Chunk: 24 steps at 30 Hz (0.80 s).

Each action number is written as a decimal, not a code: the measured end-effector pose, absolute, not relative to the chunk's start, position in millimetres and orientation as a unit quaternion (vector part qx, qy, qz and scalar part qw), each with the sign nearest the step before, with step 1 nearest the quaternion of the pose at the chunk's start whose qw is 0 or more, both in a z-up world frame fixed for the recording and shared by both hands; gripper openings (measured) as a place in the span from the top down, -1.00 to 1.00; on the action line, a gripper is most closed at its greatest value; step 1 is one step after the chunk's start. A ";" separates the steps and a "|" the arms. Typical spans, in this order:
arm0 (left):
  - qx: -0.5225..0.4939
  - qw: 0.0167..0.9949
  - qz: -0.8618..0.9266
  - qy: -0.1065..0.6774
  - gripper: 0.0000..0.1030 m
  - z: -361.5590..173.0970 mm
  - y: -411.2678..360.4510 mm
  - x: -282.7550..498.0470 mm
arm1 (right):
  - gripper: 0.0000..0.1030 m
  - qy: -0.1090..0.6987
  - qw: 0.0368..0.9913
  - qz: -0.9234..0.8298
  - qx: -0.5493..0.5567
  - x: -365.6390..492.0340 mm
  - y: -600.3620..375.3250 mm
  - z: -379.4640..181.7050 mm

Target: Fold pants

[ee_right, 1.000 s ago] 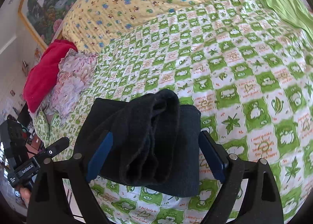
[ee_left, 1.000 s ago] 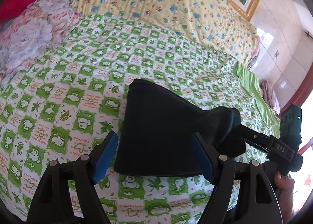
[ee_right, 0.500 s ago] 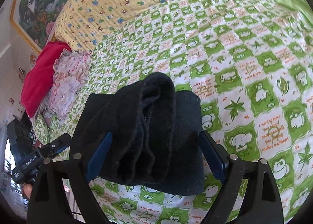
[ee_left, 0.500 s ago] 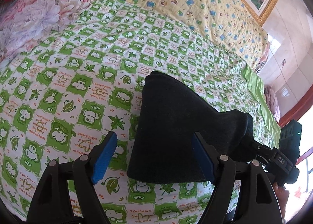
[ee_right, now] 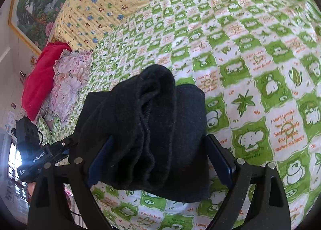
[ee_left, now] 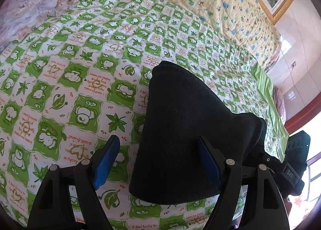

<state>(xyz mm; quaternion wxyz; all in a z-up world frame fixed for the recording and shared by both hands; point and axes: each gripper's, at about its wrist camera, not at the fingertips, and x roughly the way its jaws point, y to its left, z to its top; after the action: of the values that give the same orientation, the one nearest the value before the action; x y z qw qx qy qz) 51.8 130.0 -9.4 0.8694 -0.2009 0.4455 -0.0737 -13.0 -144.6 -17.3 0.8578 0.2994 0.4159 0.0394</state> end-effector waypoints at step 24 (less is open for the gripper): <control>-0.175 0.871 -0.111 0.446 0.39 -18.0 104.8 75.5 | 0.02 0.404 0.851 0.093 0.323 -23.3 -155.2 -26.8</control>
<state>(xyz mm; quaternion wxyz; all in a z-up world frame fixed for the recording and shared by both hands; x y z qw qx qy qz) 75.5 104.8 -18.0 0.8707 -0.1755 0.4457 -0.1115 -23.3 -155.2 -26.8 0.8506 0.3231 0.4042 0.0928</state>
